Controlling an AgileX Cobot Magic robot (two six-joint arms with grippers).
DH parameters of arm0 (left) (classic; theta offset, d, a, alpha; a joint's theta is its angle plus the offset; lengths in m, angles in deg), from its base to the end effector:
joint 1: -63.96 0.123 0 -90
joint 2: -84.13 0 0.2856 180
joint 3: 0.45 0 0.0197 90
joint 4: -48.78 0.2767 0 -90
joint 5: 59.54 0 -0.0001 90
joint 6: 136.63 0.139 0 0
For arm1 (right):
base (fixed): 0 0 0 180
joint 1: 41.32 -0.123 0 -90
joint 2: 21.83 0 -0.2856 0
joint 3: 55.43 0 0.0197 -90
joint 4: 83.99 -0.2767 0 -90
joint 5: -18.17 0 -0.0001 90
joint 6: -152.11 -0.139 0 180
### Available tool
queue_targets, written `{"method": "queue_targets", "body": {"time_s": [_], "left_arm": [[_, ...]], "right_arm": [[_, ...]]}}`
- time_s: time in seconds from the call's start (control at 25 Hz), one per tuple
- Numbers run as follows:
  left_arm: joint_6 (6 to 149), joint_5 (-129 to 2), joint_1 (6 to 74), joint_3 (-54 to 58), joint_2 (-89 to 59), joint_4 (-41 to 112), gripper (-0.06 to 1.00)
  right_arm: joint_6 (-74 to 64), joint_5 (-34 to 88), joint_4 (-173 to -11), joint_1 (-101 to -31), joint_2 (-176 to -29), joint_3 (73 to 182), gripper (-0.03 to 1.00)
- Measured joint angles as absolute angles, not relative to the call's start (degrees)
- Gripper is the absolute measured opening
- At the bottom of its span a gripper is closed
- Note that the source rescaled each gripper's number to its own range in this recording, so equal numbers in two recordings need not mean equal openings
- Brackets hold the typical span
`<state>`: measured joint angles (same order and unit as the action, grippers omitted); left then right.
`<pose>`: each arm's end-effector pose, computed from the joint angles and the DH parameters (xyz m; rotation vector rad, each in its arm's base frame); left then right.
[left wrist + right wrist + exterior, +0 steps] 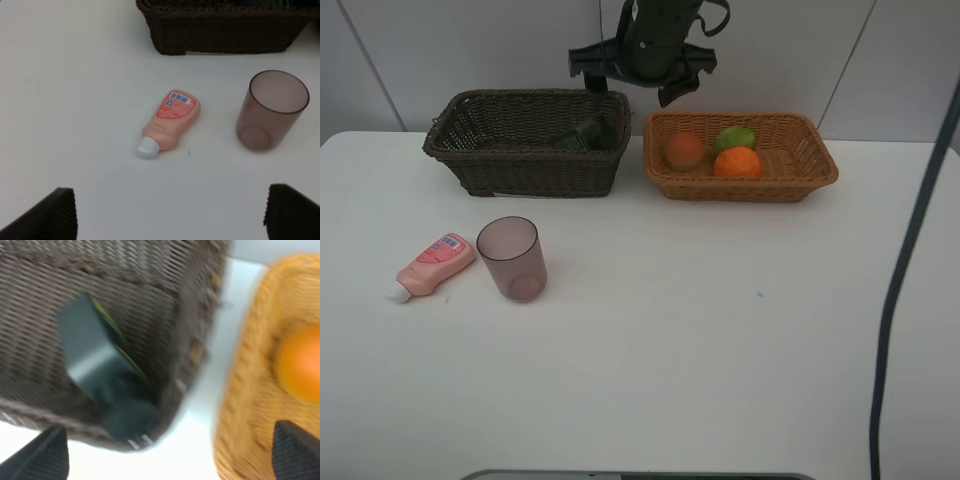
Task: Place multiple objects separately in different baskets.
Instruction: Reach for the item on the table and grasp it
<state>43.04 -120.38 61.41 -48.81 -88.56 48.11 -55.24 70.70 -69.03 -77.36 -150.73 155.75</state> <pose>0.0583 -0.0040 0.2695 0.0400 2.0333 -0.0456 0.4417 0.2862 0.2106 -0.3284 2.5522 0.0844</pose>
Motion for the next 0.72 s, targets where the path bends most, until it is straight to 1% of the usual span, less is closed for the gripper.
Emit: {"method": "queue_targets", "body": {"time_s": [0.16, 0.36, 0.6, 0.72], "left_arm": [[43.04, -120.38, 61.41, -48.81, -88.56, 48.11, 0.97], [43.04, -120.38, 61.41, -48.81, -88.56, 48.11, 0.97], [43.04, -120.38, 61.41, -48.81, -88.56, 48.11, 0.97], [43.04, -120.38, 61.41, -48.81, -88.56, 48.11, 0.97]], "right_arm": [[-55.36, 70.35, -68.92, -73.56, -142.04, 144.02, 0.83], [-55.13, 71.39, -68.69, -65.97, -131.42, 130.16, 0.83], [-51.64, 77.76, -68.56, -56.83, -119.23, 119.17, 0.83], [-48.95, 81.02, -68.68, -54.09, -112.63, 115.61, 0.83]]}}
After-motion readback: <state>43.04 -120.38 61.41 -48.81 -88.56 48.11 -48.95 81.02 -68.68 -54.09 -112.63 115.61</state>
